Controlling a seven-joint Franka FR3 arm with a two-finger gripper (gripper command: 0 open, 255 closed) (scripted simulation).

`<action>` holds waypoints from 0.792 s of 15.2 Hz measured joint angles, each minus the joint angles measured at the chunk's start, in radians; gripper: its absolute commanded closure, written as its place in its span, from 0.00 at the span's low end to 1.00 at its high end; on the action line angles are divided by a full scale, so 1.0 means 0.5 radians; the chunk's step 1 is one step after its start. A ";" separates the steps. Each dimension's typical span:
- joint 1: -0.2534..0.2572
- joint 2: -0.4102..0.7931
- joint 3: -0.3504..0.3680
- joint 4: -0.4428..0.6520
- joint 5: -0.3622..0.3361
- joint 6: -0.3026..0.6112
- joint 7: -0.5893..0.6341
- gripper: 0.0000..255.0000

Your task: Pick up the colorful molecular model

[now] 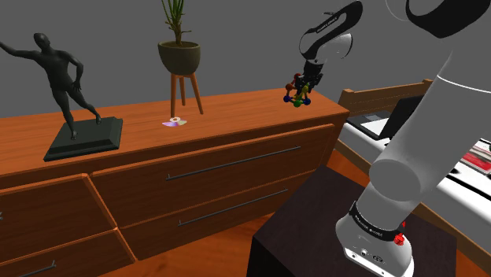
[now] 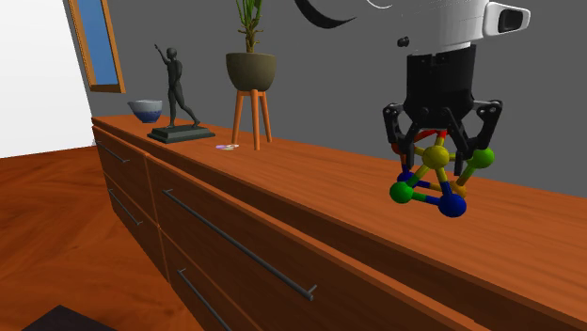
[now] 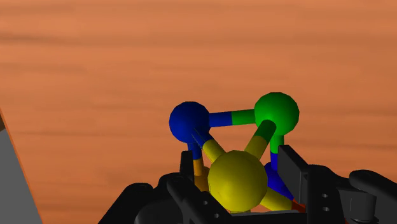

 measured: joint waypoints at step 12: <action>0.004 -0.055 0.005 0.076 -0.029 -0.131 0.021 1.00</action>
